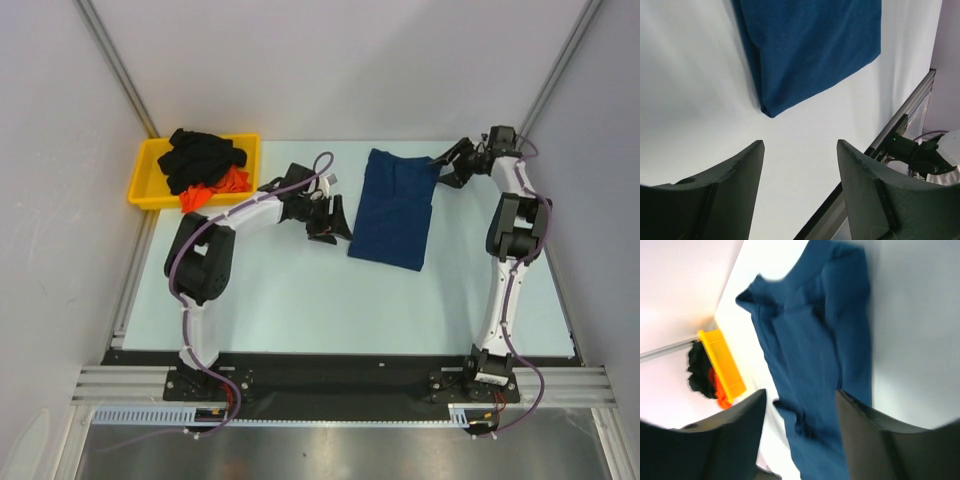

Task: Fold and stack the t-shirts
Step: Fold the tshirt

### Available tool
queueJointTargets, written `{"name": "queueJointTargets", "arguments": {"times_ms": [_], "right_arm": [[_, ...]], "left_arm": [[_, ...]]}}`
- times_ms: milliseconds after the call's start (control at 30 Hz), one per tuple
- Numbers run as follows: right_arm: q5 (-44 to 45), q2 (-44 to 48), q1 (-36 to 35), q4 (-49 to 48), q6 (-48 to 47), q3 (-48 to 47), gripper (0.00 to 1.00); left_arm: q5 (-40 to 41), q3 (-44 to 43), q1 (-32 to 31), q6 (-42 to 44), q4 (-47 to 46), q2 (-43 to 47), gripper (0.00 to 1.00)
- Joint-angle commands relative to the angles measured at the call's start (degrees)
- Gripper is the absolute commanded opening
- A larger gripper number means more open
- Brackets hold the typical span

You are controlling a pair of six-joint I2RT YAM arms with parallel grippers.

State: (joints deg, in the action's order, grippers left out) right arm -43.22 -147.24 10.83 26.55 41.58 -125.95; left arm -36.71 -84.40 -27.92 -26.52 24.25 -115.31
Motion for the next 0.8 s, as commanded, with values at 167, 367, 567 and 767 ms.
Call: {"name": "queueJointTargets", "arguments": {"times_ms": [167, 367, 567, 767], "right_arm": [[15.54, 34.32, 1.83, 20.40, -12.15, 26.27, 0.76], [12.20, 56.68, -2.39, 6.52, -4.77, 58.23, 0.81], [13.70, 75.24, -5.03, -10.24, 13.50, 84.17, 0.73], [16.06, 81.23, -5.47, -17.14, 24.32, 96.23, 0.59]], "left_arm": [[3.13, 11.79, 0.06, -14.85, -11.84, 7.62, 0.67], [6.29, 25.50, -0.81, -36.12, -31.78, 13.26, 0.67], [12.36, 28.67, -3.01, -46.67, -39.78, 14.32, 0.65], [15.79, 30.53, -4.77, -52.75, -42.10, 12.30, 0.60]]}}
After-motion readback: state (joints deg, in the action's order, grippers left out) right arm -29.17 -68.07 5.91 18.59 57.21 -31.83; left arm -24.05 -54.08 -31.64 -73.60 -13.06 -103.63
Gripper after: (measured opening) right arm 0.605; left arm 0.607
